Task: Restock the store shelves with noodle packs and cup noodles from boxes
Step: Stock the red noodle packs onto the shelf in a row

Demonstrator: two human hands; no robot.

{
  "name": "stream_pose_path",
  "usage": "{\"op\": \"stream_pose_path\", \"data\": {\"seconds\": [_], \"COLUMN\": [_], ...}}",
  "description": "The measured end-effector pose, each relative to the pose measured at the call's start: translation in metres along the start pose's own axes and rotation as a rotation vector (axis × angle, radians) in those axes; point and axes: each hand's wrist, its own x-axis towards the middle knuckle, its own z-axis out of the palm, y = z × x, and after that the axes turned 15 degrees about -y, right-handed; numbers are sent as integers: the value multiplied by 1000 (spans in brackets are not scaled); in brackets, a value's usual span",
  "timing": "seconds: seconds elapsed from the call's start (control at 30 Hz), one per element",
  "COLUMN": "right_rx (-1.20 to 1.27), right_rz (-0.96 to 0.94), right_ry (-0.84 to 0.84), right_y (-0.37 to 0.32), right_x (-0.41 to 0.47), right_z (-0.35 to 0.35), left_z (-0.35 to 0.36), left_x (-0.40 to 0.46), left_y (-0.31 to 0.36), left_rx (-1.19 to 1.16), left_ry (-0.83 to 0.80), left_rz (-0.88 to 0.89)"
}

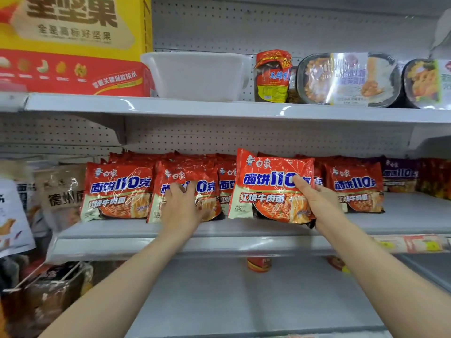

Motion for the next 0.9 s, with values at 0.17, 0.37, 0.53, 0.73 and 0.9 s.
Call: {"op": "stream_pose_path", "data": {"seconds": [0.17, 0.37, 0.53, 0.73, 0.9], "right_rx": [-10, 12, 8, 58, 120], "right_rz": [-8, -12, 1, -10, -51], "right_ry": [-32, -46, -59, -145, -100], "right_y": [2, 3, 9, 15, 21], "right_x": [5, 7, 9, 3, 0], "right_z": [5, 9, 15, 30, 35], "left_z": [2, 7, -16, -24, -17], "left_x": [9, 11, -2, -24, -29], "left_y": [-4, -10, 28, 69, 75], "left_rx": [43, 12, -740, -1169, -1313], "left_ry": [40, 91, 39, -74, 37], "left_rz": [-36, -24, 73, 106, 25]}}
